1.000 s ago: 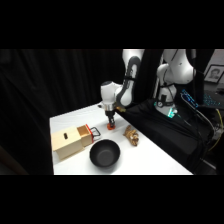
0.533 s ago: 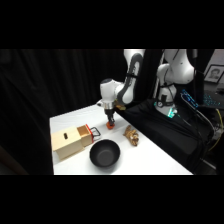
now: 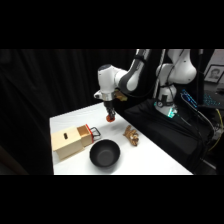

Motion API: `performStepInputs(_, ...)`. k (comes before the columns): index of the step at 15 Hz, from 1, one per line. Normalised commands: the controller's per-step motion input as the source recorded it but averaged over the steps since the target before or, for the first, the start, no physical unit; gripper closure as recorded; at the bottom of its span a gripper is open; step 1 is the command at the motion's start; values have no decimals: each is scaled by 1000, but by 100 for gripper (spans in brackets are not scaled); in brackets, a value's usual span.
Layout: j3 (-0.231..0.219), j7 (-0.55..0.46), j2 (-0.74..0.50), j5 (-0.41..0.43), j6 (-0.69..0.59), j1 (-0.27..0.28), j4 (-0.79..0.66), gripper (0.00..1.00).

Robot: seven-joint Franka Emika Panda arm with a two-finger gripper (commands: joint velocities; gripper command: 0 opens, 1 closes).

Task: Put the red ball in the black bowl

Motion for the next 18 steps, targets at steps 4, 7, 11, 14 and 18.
performStepInputs(4, 108, 136, -193, -76, -409, 79, 176, 96)
performStepInputs(7, 114, 143, -45, -29, -350, 92, 265, 96)
performStepInputs(11, 80, 133, 121, -9, -280, 78, 349, 96)
performStepInputs(14, 54, 132, 237, -20, -231, 75, 409, 96)
performStepInputs(18, 51, 127, 265, -1, -185, 85, 441, 96)
